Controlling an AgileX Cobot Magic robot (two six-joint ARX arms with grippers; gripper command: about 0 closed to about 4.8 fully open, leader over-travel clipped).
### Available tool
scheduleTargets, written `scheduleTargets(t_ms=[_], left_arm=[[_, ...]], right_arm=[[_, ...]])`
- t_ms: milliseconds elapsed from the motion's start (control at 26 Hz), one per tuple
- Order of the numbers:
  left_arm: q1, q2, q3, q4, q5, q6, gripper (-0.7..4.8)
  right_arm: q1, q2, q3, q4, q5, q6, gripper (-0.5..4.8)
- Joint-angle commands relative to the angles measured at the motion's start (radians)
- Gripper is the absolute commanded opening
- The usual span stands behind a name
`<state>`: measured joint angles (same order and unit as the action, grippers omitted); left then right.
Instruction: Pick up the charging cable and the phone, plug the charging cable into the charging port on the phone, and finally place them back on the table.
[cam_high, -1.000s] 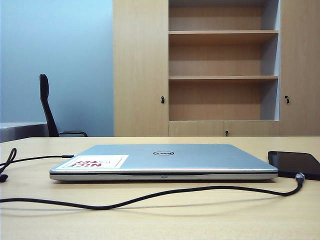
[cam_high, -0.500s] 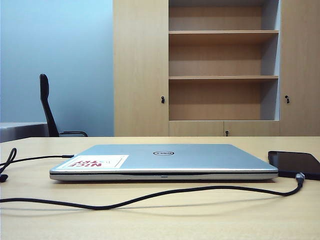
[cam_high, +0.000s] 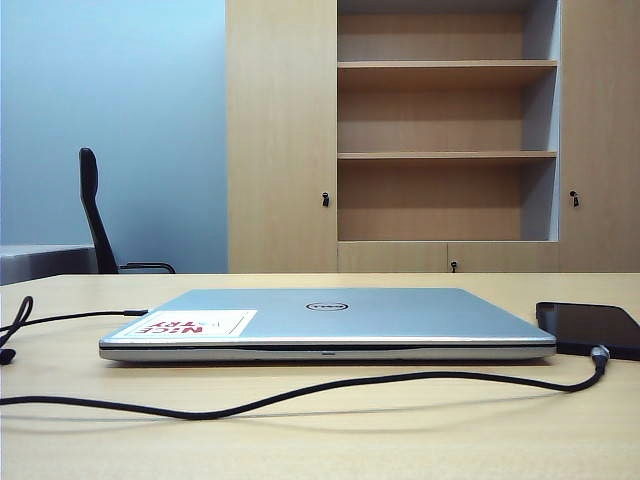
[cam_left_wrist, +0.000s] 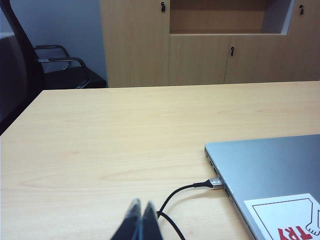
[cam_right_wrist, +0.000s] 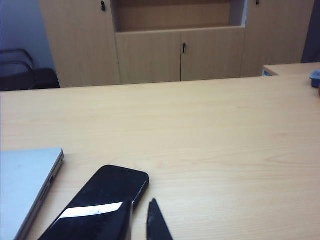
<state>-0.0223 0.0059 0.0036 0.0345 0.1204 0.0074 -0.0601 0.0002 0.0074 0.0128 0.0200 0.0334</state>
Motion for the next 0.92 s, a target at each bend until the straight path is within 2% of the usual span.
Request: scheduleTargets(t_ms=[38,231,923], left_arm=[[0.002,0.0,0.0,0.019,0.003,0.0,-0.05],[0.002,0.0,0.0,0.019,0.003,0.0,-0.05],[0.002,0.0,0.0,0.019,0.003,0.0,-0.05]], right_arm=[[0.041,-0.003,-0.006,0.023,0.004,0.0,0.53],[0.098,-0.003,-0.006,0.022,0.006,0.0,0.53],[0.098,-0.003,-0.006,0.021,0.005,-0.001,0.53]])
